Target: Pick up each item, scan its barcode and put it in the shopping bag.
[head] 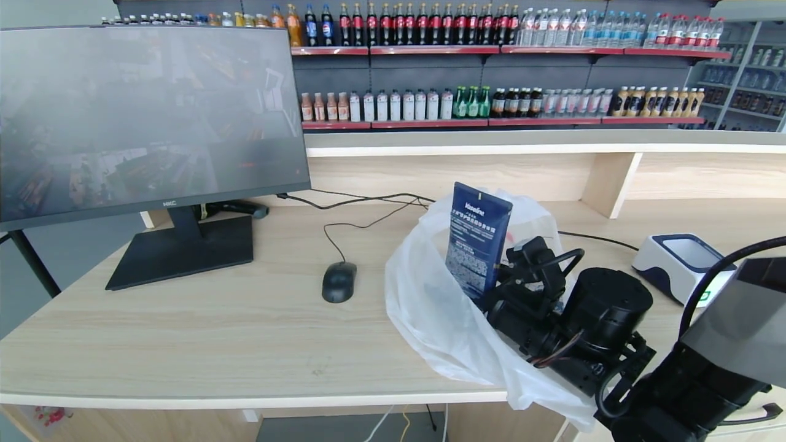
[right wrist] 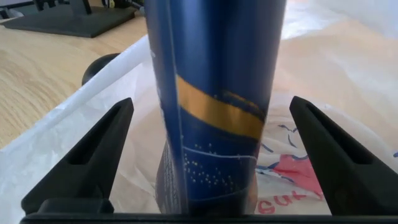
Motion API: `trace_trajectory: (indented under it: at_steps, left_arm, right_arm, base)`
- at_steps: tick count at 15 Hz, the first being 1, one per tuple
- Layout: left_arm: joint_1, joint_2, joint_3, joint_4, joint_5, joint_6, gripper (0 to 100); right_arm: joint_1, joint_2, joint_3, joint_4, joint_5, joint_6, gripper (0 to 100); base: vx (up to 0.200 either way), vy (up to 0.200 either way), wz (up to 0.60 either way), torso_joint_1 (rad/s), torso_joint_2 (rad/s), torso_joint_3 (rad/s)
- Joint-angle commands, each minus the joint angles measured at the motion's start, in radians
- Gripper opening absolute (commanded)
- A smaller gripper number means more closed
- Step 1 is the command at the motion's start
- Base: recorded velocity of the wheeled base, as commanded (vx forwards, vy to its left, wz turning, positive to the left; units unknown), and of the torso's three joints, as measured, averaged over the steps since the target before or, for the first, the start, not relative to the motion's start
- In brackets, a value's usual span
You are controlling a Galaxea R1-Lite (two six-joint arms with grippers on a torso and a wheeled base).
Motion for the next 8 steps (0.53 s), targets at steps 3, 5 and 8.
trace_trajectory:
  at_steps: [3, 5, 8]
  left_arm:
    - [-0.001, 0.0, 0.0, 0.002, 0.001, 0.0, 100]
    - [0.001, 0.0, 0.0, -0.001, 0.001, 0.0, 100]
    - [0.001, 0.0, 0.0, -0.004, 0.001, 0.0, 100]
  right_arm:
    - [-0.006, -0.051, 0.011, -0.01, 0.0, -0.005, 100]
    - [-0.006, -0.088, 0.047, -0.01, 0.0, -0.008, 100]
    - [-0.017, -0.14, 0.089, -0.01, 0.0, -0.009, 100]
  base:
    - [0.0, 0.0, 0.0, 0.0, 0.0, 0.0]
    - [0.0, 0.0, 0.0, 0.0, 0.0, 0.0]
    - [0.0, 0.0, 0.0, 0.0, 0.0, 0.0]
